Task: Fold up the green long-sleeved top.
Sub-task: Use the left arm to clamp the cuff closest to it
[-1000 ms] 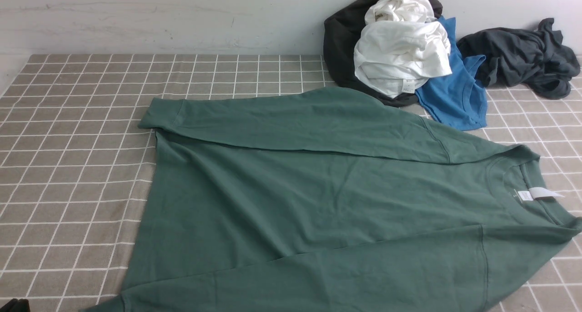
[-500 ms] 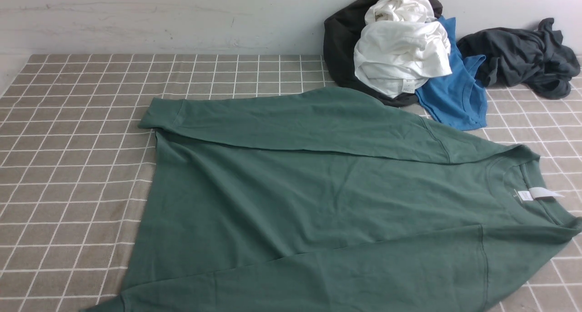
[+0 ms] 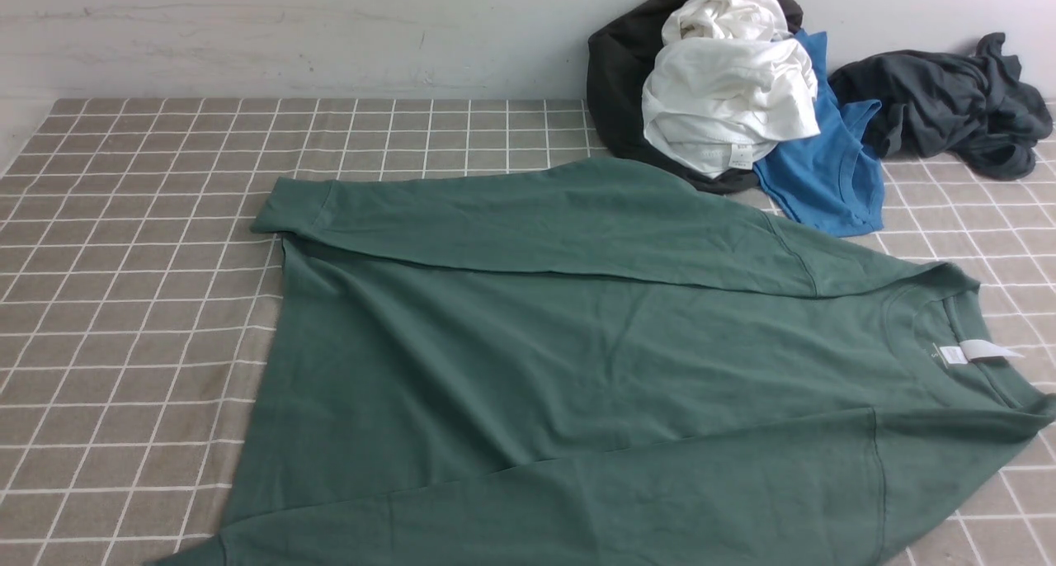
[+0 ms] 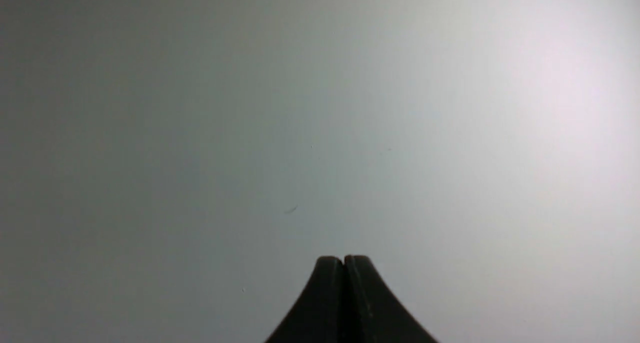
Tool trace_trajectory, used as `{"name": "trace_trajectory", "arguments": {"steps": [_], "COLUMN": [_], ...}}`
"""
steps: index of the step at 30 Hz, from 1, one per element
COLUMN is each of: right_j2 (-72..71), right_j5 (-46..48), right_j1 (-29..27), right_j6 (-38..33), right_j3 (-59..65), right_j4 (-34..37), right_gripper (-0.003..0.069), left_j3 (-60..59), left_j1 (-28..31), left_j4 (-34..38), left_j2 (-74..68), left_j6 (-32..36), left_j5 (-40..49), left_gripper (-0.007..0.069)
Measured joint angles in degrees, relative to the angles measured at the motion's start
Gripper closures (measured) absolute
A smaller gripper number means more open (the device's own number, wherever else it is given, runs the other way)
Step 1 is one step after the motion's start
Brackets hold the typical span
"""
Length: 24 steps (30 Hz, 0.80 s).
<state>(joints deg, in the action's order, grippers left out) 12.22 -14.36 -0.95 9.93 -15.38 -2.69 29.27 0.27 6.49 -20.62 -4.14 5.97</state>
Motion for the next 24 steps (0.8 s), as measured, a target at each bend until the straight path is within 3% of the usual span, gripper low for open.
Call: {"name": "trace_trajectory", "arguments": {"steps": [6,12,17,20,24], "right_j2": [16.87,31.49,39.43,43.35,46.05], "right_j5": [28.14,52.78,55.22,50.50,45.99], "right_j1": [0.00,0.74,5.53,9.94,13.00], "right_j6": [0.00,-5.01,-17.03,-25.92,-30.97], "right_j3": [-14.51,-16.42,-16.42,-16.42,-16.42], "right_j4": [-2.93,2.69,9.19,14.49,17.57], "right_gripper": [0.0671,0.0671,0.0670,0.0670,0.0669], "left_j3": [6.80,6.80,6.86,7.20,7.26], "left_j1": [0.00,0.00,0.00,0.00,0.00], "left_j4": [-0.16,-0.48,-1.16,-1.11,-0.83], "left_j2": [-19.21,-37.26,-49.86,-57.96,-63.89], "left_j6": [2.88,3.39,3.39,3.28,3.15], "left_j5": [19.67,36.83,39.65,39.21,38.71], "left_gripper": [0.0631,0.0621,0.0517,0.0364,0.0246]}}
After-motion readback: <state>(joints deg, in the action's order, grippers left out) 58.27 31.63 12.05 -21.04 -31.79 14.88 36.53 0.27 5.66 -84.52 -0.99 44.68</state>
